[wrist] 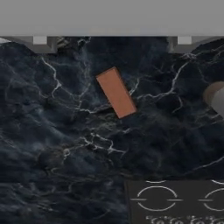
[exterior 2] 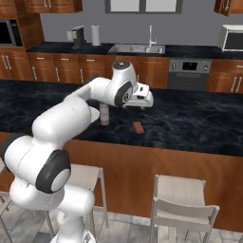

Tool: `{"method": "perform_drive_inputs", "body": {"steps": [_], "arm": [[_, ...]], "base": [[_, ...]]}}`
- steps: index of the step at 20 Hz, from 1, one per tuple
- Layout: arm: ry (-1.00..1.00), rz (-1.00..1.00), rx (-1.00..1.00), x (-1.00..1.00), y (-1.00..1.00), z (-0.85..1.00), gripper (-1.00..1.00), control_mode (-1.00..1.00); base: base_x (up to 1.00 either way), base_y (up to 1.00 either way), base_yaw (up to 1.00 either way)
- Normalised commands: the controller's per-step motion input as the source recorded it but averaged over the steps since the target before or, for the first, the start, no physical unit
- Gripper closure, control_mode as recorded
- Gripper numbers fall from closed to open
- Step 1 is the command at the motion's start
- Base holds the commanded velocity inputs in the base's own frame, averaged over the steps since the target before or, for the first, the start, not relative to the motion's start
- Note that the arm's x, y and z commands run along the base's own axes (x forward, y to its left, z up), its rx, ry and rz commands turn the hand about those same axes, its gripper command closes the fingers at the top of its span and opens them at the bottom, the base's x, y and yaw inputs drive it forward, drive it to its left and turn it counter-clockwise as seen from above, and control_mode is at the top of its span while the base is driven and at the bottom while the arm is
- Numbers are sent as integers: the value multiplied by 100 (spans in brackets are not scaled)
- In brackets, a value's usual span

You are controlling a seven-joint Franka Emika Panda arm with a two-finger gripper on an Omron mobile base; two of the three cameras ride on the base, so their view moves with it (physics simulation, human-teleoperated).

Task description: Take the cinnamon bottle from the cabinet and place it on the dining table, next to the plate with the cupcake. Then take the chocolate from the dining counter and place it on the cupcake plate.

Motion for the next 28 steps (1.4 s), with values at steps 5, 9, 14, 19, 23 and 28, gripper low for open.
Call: {"method": "perform_drive_inputs", "body": {"steps": [5, 9, 14, 19, 23, 28], "arm": [[22, 0, 0, 14, -31, -87, -100, -100], [3, 9, 0, 17, -2, -33, -100, -100], [6, 14, 0, 20, -1, -38, -100, -100], [1, 15, 0, 39, 0, -34, -100, -100], [2, 12, 1, 20, 0, -28, -100, -100], [6, 10, 0, 15, -4, -27, -100, -100]], "base": [[0, 0, 0], [0, 0, 0], [0, 0, 0], [0, 0, 0], [0, 0, 0], [0, 0, 0]]}}
